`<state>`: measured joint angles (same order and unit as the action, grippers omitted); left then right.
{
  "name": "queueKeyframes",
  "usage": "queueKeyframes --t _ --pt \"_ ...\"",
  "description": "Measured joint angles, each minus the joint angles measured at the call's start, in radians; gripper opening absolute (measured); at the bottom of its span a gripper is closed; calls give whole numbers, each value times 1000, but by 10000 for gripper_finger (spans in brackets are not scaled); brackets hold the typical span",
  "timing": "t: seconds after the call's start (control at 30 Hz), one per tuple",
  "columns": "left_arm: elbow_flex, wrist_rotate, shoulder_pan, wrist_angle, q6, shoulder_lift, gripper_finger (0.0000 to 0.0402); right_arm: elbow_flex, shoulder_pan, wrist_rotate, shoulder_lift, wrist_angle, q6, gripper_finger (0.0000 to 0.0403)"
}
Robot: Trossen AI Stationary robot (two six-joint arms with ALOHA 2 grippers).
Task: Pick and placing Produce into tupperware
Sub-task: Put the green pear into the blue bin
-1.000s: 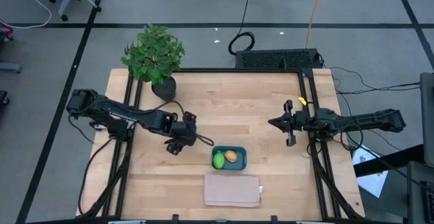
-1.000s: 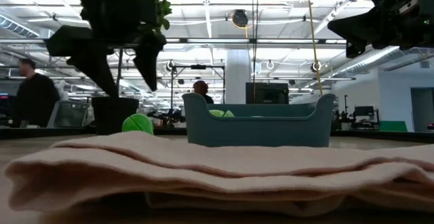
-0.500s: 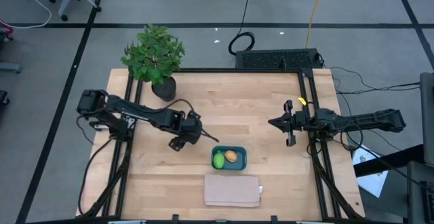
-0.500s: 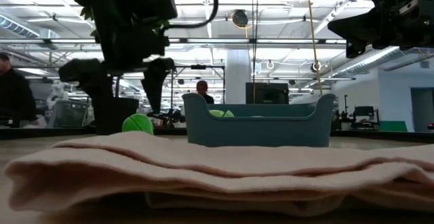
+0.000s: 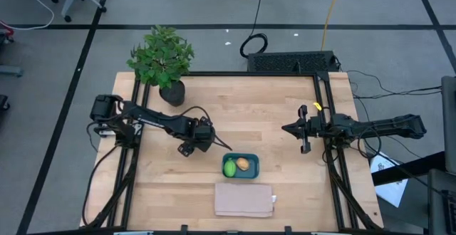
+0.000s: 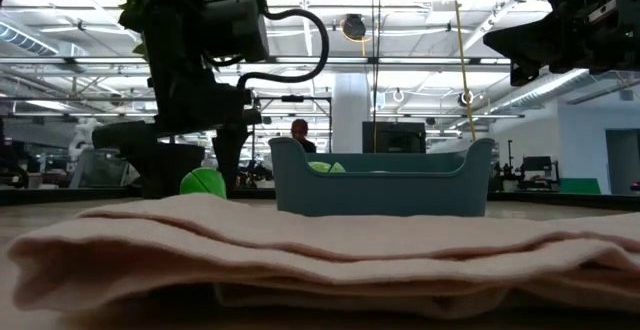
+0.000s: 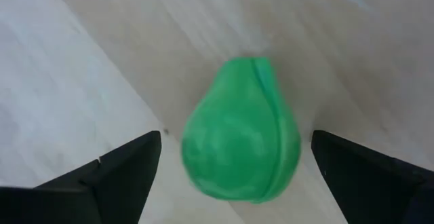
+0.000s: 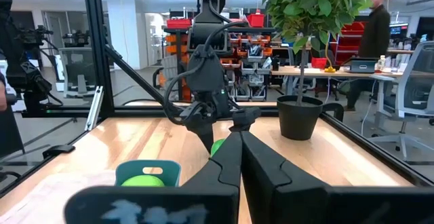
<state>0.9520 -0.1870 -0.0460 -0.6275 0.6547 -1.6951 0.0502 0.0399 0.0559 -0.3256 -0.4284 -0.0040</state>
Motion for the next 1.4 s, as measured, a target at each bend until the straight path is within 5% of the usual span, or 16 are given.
queueKeyframes --t 0.23,0.8,1.4 --pt "0 -6 1 0 18 0 377 0 0 0 0 0 -2 0" --pt "0 4 0 21 52 0 278 0 0 0 0 0 -4 0" --pt "0 4 -12 46 48 0 236 0 0 0 0 0 -4 0"
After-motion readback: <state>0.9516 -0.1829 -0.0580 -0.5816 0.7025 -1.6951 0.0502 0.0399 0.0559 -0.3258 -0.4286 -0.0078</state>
